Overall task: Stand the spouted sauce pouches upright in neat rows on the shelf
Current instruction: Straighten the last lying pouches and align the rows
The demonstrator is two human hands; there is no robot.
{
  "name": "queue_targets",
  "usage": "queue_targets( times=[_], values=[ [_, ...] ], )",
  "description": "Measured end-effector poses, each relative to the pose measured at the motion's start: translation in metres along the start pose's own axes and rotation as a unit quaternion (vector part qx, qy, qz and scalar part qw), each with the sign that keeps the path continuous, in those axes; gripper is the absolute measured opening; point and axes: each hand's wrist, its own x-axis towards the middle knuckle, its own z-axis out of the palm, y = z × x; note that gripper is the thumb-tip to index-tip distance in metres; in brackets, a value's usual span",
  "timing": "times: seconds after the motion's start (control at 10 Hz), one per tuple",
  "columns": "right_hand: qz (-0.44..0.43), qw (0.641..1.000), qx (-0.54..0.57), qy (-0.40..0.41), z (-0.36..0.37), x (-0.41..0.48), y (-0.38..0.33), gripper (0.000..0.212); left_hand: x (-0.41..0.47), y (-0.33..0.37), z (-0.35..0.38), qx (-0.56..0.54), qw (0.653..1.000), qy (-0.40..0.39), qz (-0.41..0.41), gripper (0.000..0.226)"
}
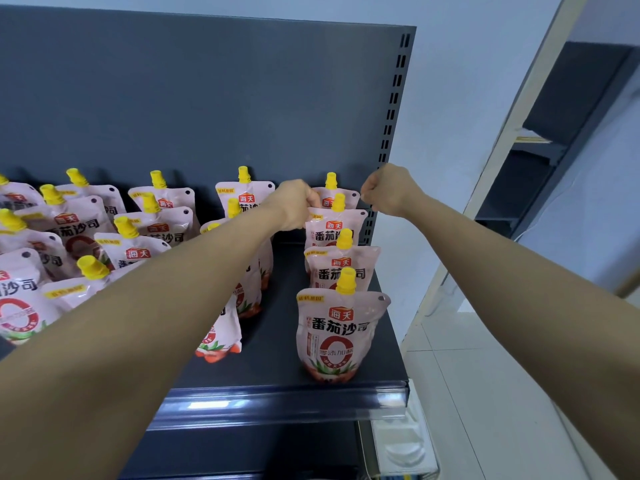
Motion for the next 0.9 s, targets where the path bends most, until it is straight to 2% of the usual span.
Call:
queue_targets(
  times=[0.1, 0.2, 0.3, 0.4, 0.5, 0.6, 0.7, 0.9],
  values=[
    [-0.013, 1.000, -0.006, -0.004, 0.000, 0.000, -0.002, 0.026, 0.002, -0.004, 0.003, 0.028, 1.000, 0.001, 0.013, 0.026],
    [-0.029, 0.999, -0.016, -0.005, -0.002, -0.001, -0.003, 0.026, -0.004, 0.003, -0.004, 0.047, 0.997, 0.053, 0.030, 0.022],
    [-0.044, 0.999, -0.019, -0.011, -0.004, -0.002, -0.005, 0.026, -0.022, 0.015, -0.022, -0.047, 0.997, 0.029, 0.051, 0.016],
    [-0.043, 0.995, -0.029, -0.083, -0.006, -0.006, -0.008, 0.030, -0.042, 0.018, -0.030, -0.077, 0.983, -0.159, 0.053, 0.024],
    [-0.069, 0.976, -0.151, -0.142, -0.002, -0.008, -0.012, 0.025, -0.047, 0.013, -0.021, -0.020, 0.983, -0.171, 0.066, 0.024],
    [-0.101, 0.960, -0.235, -0.112, 0.006, -0.011, -0.014, 0.025, -0.047, 0.014, -0.016, -0.023, 0.987, -0.144, 0.072, 0.018],
    [-0.120, 0.954, -0.260, -0.089, 0.010, -0.010, -0.014, 0.028, -0.048, 0.017, -0.015, 0.004, 0.988, -0.129, 0.086, 0.017],
    [-0.139, 0.958, -0.236, -0.081, 0.013, -0.008, -0.010, 0.020, -0.047, 0.016, -0.014, 0.022, 0.987, -0.113, 0.112, 0.018]
  ],
)
